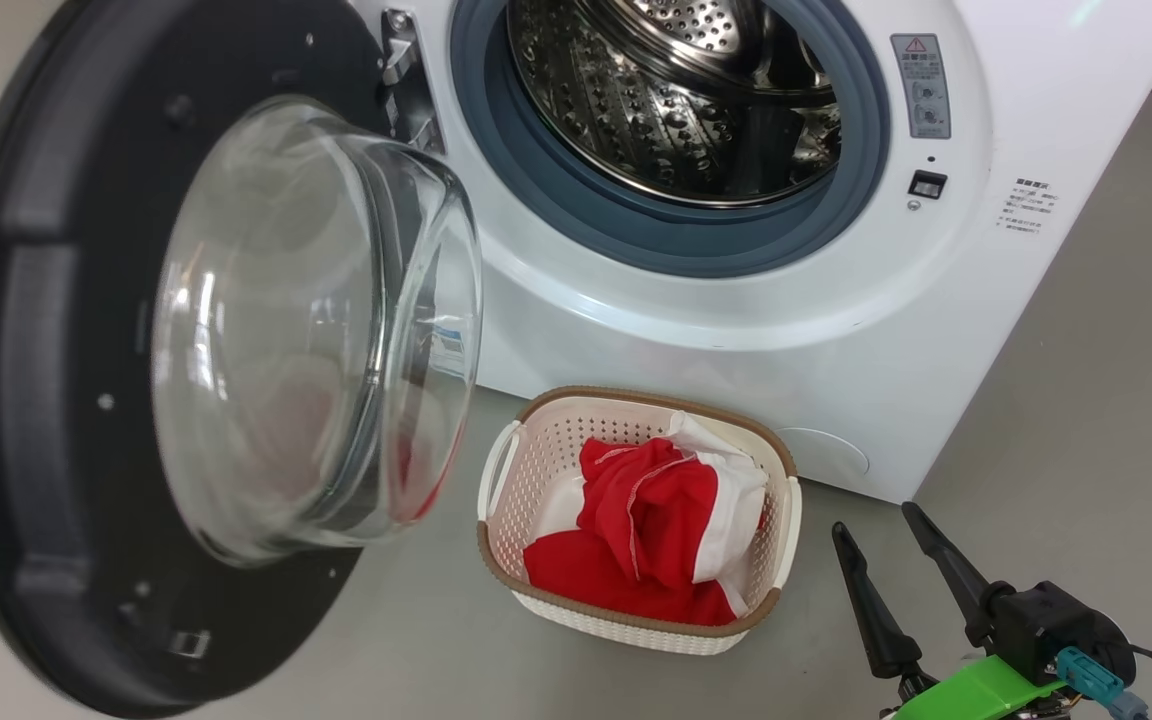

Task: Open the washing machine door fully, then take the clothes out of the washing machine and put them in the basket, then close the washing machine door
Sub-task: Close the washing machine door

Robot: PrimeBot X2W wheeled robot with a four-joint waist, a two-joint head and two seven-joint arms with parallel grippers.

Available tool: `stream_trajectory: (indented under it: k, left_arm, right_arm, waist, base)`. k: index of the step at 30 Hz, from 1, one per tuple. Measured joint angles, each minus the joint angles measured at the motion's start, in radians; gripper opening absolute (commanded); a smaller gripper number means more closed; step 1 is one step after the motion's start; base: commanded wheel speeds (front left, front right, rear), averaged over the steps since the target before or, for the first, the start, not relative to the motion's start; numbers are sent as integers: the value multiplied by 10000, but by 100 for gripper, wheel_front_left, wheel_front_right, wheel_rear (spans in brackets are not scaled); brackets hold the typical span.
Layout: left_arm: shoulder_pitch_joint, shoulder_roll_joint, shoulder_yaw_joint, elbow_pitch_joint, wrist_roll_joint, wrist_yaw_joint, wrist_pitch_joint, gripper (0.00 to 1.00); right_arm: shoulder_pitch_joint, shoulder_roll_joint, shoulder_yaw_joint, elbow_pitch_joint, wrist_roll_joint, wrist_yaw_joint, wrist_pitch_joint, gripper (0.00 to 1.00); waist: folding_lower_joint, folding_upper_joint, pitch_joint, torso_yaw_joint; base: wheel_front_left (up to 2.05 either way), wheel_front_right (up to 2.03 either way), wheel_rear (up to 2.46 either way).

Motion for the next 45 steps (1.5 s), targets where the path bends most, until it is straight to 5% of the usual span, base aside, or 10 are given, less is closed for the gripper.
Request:
stream_trajectory:
  k: [20,38,39,45]
  left_arm:
    - [344,-746,-1501,-3488,-886,4,-54,0]
    - [1370,-798,-1701,-2391,-585,-2,-1647,1]
    - [1536,-803,-1687,-2282,-556,-2,-1833,16]
    - [2420,-1055,-1601,-1647,-527,-2,-2932,60]
  right_arm:
    - [25,21,-42,-50,0,0,0,100]
    - [353,111,-6,-33,153,0,0,100]
    - [353,121,2,-35,182,0,0,100]
    - [417,138,8,-27,314,0,0,100]
  waist:
    - [0,0,34,-439]
    - [0,0,-334,-422]
    - [0,0,-382,-412]
    - [0,0,-573,-300]
  base:
    - [0,0,0]
    - [0,0,0]
    - [0,0,0]
    - [0,0,0]
